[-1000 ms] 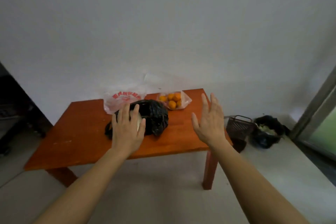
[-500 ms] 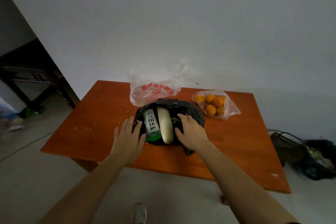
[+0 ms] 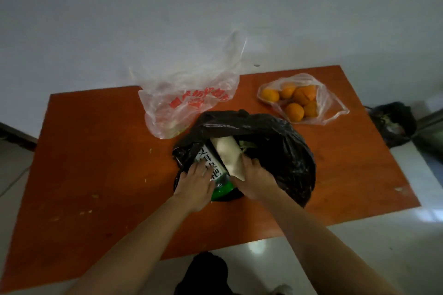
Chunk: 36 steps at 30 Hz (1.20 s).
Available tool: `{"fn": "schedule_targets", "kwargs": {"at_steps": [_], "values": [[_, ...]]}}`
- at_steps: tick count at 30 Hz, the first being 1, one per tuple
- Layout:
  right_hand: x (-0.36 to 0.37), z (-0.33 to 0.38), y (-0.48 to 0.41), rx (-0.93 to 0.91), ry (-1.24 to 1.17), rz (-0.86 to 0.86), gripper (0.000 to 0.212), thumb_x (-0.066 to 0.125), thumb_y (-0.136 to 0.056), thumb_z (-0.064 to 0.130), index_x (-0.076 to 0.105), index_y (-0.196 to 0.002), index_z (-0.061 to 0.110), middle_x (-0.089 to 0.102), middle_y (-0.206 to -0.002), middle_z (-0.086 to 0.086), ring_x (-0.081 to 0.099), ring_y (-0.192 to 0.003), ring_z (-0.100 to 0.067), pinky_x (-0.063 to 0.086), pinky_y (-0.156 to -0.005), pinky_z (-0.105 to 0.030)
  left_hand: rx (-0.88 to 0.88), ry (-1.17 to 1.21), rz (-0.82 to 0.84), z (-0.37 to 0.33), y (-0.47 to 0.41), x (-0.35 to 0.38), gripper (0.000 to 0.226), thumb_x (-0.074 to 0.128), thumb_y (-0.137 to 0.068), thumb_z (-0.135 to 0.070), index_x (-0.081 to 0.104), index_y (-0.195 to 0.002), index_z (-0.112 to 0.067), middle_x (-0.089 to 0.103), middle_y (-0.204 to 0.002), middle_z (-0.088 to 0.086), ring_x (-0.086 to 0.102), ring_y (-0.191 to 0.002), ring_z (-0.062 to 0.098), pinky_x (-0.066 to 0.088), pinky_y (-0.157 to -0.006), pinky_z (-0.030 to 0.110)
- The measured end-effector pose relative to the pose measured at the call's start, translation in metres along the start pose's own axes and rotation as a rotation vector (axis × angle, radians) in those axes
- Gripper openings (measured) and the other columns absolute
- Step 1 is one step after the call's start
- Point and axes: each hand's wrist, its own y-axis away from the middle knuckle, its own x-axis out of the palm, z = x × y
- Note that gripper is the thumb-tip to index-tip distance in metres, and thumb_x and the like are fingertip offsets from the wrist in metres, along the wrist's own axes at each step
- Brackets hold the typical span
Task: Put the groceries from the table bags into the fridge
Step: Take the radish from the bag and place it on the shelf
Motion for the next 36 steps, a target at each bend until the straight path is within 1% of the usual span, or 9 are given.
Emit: {"fn": "schedule_targets", "kwargs": {"at_steps": [5,11,17,20,22,25,29,31,36], "values": [[0.025,0.009,-0.021,0.17,-0.01,0.008,0.101,0.055,-0.091,0.062,-0.009,-0.157,0.022,0.031,-0.148,-0.019,0.049,-0.126,-0.038,0.049,-0.093,-0.046,0.064,-0.002,-0.027,0.016,-0.013,0.011,0.051,0.037,-0.103,-0.037,0.03,-0.151,-0.02,0.019,-0.159,0.009,0.018,-0.145,0.03,0.036,-0.111,0.048],[0.028,0.011,-0.024,0.208,-0.05,-0.029,0.099,0.057,-0.092,0.059,-0.007,-0.157,0.024,0.04,-0.14,-0.022,0.054,-0.119,-0.039,0.05,-0.088,-0.045,0.145,-0.029,-0.04,0.029,-0.017,0.009,0.052,0.039,-0.101,-0.035,0.031,-0.151,-0.023,0.024,-0.156,0.007,0.022,-0.142,0.029,0.036,-0.11,0.047],[-0.002,0.013,0.01,0.13,-0.087,-0.133,0.086,0.061,-0.088,0.058,0.016,-0.152,0.021,0.058,-0.123,-0.018,0.061,-0.106,-0.038,0.051,-0.086,-0.043,0.141,-0.051,0.026,0.026,-0.017,-0.002,0.05,0.038,-0.102,-0.035,0.035,-0.151,-0.023,0.03,-0.155,0.006,0.027,-0.14,0.026,0.035,-0.112,0.047],[-0.014,0.0,0.045,0.101,-0.099,-0.174,0.083,0.059,-0.088,0.06,0.023,-0.153,0.024,0.065,-0.114,-0.01,0.064,-0.101,-0.033,0.05,-0.076,-0.037,0.092,0.027,0.001,0.016,-0.018,-0.017,0.045,0.03,-0.105,-0.036,0.048,-0.143,-0.02,0.041,-0.147,0.007,0.033,-0.134,0.025,0.036,-0.108,0.045],[-0.016,-0.014,0.073,0.075,-0.117,-0.192,0.083,0.059,-0.087,0.06,0.023,-0.154,0.027,0.066,-0.112,-0.007,0.065,-0.099,-0.03,0.049,-0.072,-0.035,0.023,0.19,-0.07,-0.001,-0.017,-0.027,0.048,0.026,-0.106,-0.042,0.052,-0.138,-0.018,0.048,-0.142,0.009,0.038,-0.129,0.026,0.038,-0.106,0.044],[-0.014,-0.035,0.119,0.045,-0.121,-0.234,0.084,0.058,-0.086,0.064,0.023,-0.154,0.03,0.064,-0.116,-0.005,0.064,-0.101,-0.028,0.051,-0.076,-0.037,-0.163,0.702,-0.067,-0.041,-0.006,-0.038,0.073,0.02,-0.098,-0.066,0.043,-0.144,-0.015,0.05,-0.142,0.01,0.046,-0.129,0.032,0.04,-0.104,0.042],[-0.006,-0.06,0.188,0.047,-0.079,-0.334,0.088,0.053,-0.085,0.071,0.017,-0.156,0.034,0.062,-0.118,-0.009,0.061,-0.099,-0.029,0.05,-0.079,-0.04,-0.419,1.381,-0.032,-0.104,0.027,-0.046,0.085,0.045,-0.092,-0.07,0.016,-0.156,-0.023,0.04,-0.149,0.012,0.051,-0.127,0.038,0.051,-0.097,0.054],[0.001,-0.074,0.229,0.04,-0.098,-0.409,0.087,0.052,-0.084,0.073,0.015,-0.155,0.039,0.062,-0.122,-0.007,0.061,-0.102,-0.028,0.051,-0.083,-0.042,-0.384,1.504,-0.112,-0.14,0.048,-0.051,0.087,0.055,-0.088,-0.068,0.025,-0.152,-0.017,0.049,-0.137,0.01,0.056,-0.115,0.034,0.052,-0.095,0.056],[0.015,-0.116,0.34,0.091,-0.266,-0.638,0.087,0.064,-0.081,0.065,0.013,-0.149,0.049,0.052,-0.137,0.006,0.058,-0.114,-0.015,0.054,-0.093,-0.034,-0.084,1.4,-0.302,-0.251,0.122,-0.068,0.081,0.053,-0.093,-0.061,0.027,-0.151,-0.01,0.052,-0.135,0.009,0.053,-0.119,0.031,0.047,-0.1,0.046]]}}
